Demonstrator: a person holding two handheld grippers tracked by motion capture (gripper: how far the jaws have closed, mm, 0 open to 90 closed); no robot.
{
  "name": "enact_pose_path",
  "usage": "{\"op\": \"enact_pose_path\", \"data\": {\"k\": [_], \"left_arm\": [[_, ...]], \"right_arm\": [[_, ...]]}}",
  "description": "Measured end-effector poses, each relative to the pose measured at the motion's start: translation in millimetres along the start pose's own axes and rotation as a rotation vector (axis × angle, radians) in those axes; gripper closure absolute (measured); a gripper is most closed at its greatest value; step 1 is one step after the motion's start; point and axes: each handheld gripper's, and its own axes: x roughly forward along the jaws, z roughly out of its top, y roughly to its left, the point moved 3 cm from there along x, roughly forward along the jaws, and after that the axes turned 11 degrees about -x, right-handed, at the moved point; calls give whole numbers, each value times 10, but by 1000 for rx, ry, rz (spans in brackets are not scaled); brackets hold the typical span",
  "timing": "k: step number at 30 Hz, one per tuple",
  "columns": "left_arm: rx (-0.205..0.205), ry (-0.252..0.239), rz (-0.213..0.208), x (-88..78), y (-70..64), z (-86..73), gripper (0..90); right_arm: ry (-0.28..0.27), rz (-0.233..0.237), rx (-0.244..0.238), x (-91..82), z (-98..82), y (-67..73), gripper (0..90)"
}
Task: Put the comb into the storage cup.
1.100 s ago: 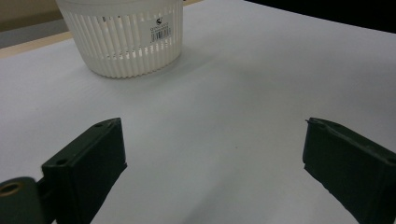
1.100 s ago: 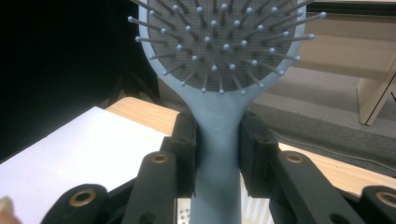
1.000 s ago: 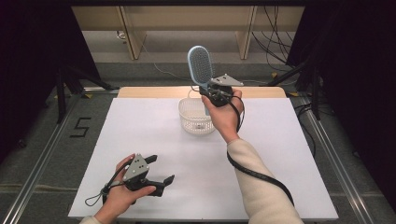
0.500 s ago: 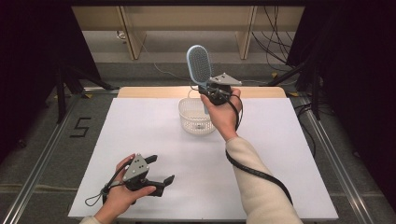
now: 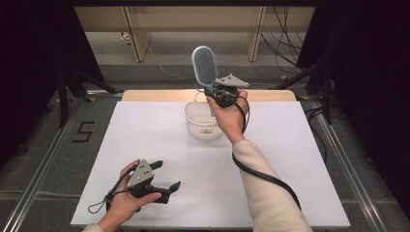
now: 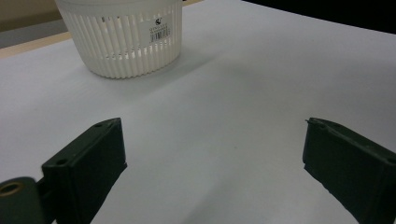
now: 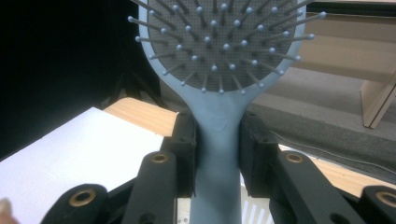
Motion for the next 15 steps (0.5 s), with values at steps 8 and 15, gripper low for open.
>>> {"op": "enact_pose_path", "data": {"k": [8,15], "left_arm": [[-1,-1,0,-2,1,2,54],[-1,-1,0,-3,3,2,54]], "right_arm": [[5,-4,2,36,2,-7,703],[8,-9,0,62,3,-20,703]]}}
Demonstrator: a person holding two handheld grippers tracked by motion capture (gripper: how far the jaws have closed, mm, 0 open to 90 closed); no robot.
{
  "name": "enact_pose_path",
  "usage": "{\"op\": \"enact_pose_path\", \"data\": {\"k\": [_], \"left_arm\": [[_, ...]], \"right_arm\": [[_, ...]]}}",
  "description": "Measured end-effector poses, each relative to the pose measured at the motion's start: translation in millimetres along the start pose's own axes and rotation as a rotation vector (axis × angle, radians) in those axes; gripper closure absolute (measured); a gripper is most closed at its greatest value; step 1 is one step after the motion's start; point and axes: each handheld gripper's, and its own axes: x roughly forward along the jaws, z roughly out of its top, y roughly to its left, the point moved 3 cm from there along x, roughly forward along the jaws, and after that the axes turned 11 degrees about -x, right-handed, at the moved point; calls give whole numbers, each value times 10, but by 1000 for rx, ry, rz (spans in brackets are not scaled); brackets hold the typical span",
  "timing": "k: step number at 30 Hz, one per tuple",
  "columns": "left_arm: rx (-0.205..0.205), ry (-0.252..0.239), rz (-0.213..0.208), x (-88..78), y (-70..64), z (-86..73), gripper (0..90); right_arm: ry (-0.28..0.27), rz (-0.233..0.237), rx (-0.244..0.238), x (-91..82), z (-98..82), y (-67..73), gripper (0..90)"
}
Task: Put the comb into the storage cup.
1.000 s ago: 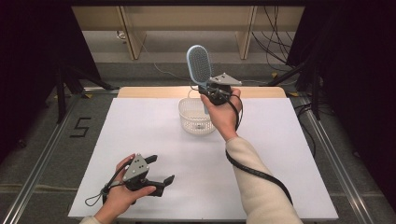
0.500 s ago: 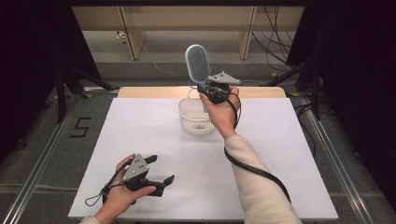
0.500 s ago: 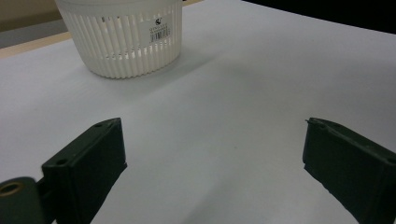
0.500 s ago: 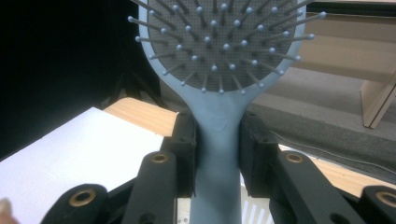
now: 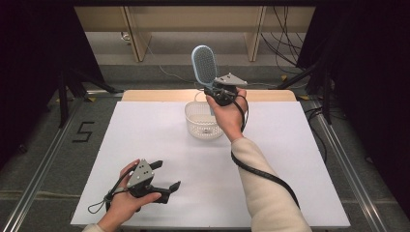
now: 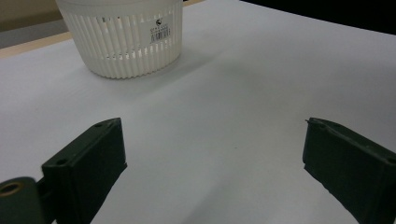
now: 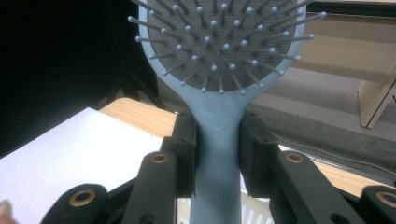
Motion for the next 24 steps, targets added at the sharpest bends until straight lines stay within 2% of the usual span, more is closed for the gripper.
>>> {"op": "enact_pose_path", "data": {"k": [24], "left_arm": [[-3,0,-2,0,2,1,55]], "right_arm": [[16,-11,-5,78,9,-24,703]]}}
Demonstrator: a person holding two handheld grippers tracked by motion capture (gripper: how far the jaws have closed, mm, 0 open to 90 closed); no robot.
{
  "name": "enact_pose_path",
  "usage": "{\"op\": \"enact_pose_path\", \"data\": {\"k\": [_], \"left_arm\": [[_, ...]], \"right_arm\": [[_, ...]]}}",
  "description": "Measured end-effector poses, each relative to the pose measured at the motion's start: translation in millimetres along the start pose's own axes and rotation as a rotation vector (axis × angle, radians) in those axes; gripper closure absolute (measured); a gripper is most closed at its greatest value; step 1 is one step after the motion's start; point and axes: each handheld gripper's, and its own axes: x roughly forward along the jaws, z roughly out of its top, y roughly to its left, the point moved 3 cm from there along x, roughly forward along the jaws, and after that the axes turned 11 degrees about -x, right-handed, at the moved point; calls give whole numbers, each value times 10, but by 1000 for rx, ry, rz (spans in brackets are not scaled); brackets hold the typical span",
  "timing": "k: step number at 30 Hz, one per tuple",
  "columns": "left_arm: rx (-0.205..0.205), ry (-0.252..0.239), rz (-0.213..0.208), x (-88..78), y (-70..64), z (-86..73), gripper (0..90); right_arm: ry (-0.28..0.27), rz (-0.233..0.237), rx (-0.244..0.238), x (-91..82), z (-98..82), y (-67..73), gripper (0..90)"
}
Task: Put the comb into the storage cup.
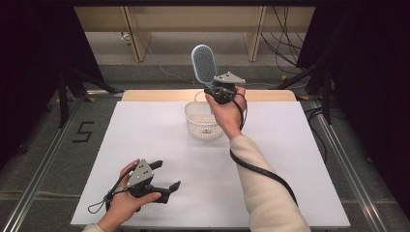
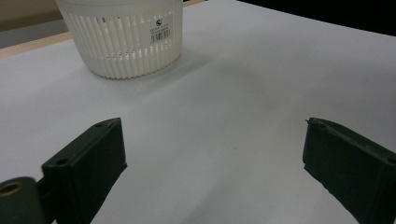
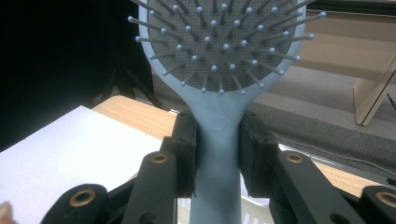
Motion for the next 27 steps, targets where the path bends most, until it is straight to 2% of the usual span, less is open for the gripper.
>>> {"op": "enact_pose_path", "data": {"k": [27], "left_arm": [[-1,-2,0,-1,-3,2,58]], "right_arm": [[1,-11,-13,96,-77,3,703]]}}
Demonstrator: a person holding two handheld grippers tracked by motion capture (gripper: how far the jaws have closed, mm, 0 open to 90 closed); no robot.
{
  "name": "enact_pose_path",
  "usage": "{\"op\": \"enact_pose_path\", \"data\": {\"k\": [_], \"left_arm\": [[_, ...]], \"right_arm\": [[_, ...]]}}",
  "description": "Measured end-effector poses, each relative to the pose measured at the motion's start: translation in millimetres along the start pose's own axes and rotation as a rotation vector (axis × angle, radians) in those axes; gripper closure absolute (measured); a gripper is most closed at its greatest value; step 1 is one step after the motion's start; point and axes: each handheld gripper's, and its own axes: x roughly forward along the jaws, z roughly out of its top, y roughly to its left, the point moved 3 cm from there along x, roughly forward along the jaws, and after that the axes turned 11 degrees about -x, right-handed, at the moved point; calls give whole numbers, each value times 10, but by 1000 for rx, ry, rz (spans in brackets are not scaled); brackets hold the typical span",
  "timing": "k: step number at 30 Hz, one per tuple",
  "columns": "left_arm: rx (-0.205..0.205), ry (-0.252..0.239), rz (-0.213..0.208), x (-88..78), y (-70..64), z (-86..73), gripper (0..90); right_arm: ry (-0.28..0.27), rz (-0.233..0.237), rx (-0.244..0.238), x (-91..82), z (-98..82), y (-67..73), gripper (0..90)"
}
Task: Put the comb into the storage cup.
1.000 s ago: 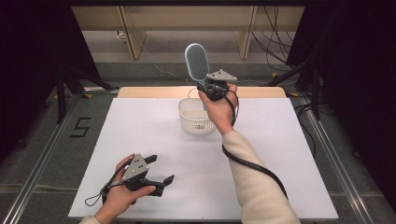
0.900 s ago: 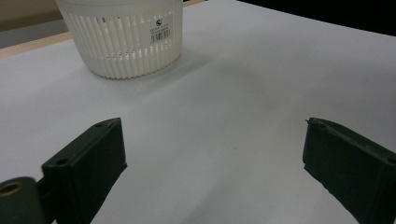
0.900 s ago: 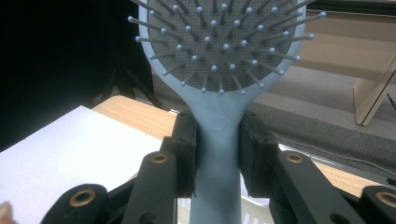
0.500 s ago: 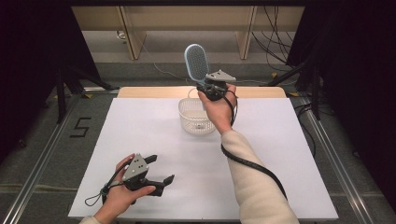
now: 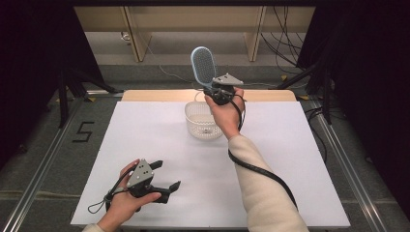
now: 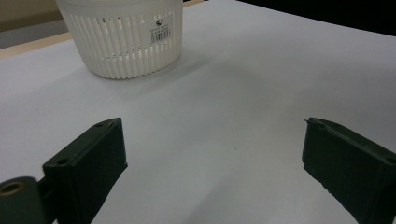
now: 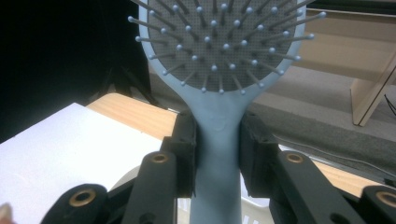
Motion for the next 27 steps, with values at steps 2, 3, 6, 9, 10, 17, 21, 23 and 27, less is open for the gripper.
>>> {"op": "enact_pose_path", "data": {"k": [2,3,6,9,10,17,21,23,27], "left_arm": [[0,0,0,0,0,0,58],[0,0,0,-1,0,1,58],[0,1,0,-1,1,0,58],[-2,0,-1,-2,-1,1,58],[-2,-1,-1,-2,-1,0,58],[-1,0,0,-1,-1,1,58],[0,0,0,-1,-1,0,59],[0,0,0,-1,1,1,59],[0,1,-1,-1,-1,0,59]], "right_arm": [[-1,1,1,7,-5,2,703],[0,2,-1,10,-8,4,703],[4,2,-4,20,-21,12,703],[4,0,-6,30,-33,17,703],[8,1,-8,31,-38,17,702],[12,0,-10,47,-68,24,703],[14,-2,-9,59,-84,22,702],[15,-1,-10,64,-90,22,703],[17,-2,-15,70,-99,24,702]]}}
